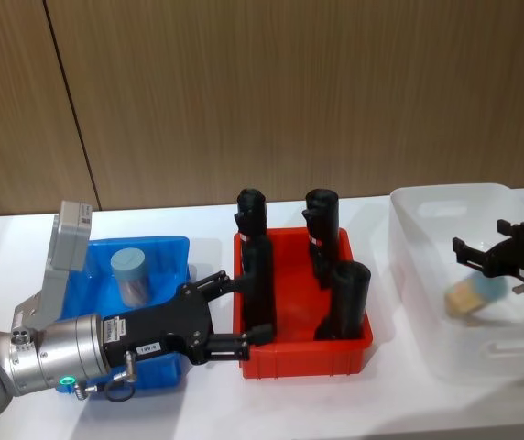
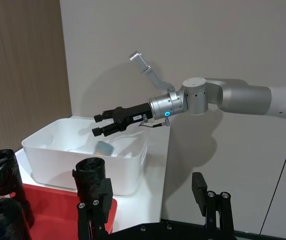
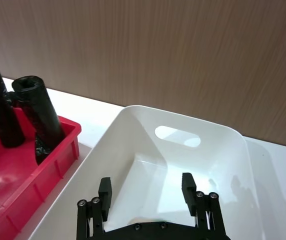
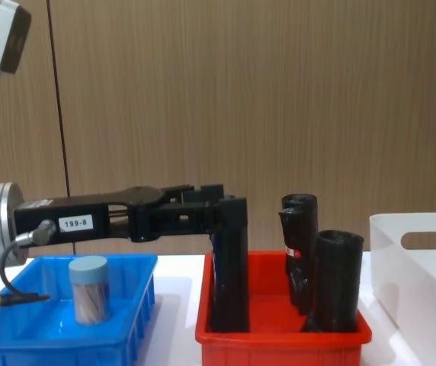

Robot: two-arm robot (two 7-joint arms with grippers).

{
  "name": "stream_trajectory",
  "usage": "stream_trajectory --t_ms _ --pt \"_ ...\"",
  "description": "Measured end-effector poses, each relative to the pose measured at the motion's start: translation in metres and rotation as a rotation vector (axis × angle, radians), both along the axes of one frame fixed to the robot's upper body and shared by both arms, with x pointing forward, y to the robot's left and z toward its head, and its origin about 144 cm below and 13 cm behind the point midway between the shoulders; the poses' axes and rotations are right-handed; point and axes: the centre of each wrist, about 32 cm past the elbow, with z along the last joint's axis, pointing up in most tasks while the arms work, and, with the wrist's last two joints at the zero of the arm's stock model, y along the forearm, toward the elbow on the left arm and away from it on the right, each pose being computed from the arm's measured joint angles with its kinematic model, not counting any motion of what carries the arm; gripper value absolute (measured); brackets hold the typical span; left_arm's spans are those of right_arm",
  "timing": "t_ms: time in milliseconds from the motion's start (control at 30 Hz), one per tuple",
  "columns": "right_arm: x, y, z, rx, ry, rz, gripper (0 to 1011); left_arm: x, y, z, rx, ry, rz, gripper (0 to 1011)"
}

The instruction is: Pick the cotton swabs from the blue box and place them into the white box.

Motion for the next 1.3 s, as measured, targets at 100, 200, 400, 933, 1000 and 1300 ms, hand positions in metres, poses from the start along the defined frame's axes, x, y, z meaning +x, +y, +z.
stream_trajectory --t_ms 100,200,400,933,1000,1300 --pt "0.002 -0.001 -0.001 -0.003 0.002 -0.006 929 0.0 0.0 0.0 0.0 0.0 0.0 1004" --pt "0.004 -0.001 -0.001 -0.005 -0.001 -0.009 989 0.0 0.0 0.0 0.0 0.0 0.0 1004" --pt "0.004 -0.001 -0.001 -0.006 -0.003 -0.009 1001 0.0 0.0 0.0 0.001 0.0 0.002 1004" --pt "-0.022 0.027 -0.012 0.018 -0.062 0.015 1001 -0.009 -0.014 -0.002 0.045 -0.015 0.12 1004" --pt "-0.024 0.029 -0.013 0.02 -0.066 0.017 1001 -0.011 -0.017 -0.003 0.053 -0.019 0.144 1004" --pt "-0.05 0.052 -0.019 0.052 -0.12 0.031 1001 -0.018 -0.026 -0.004 0.08 -0.036 0.226 1004"
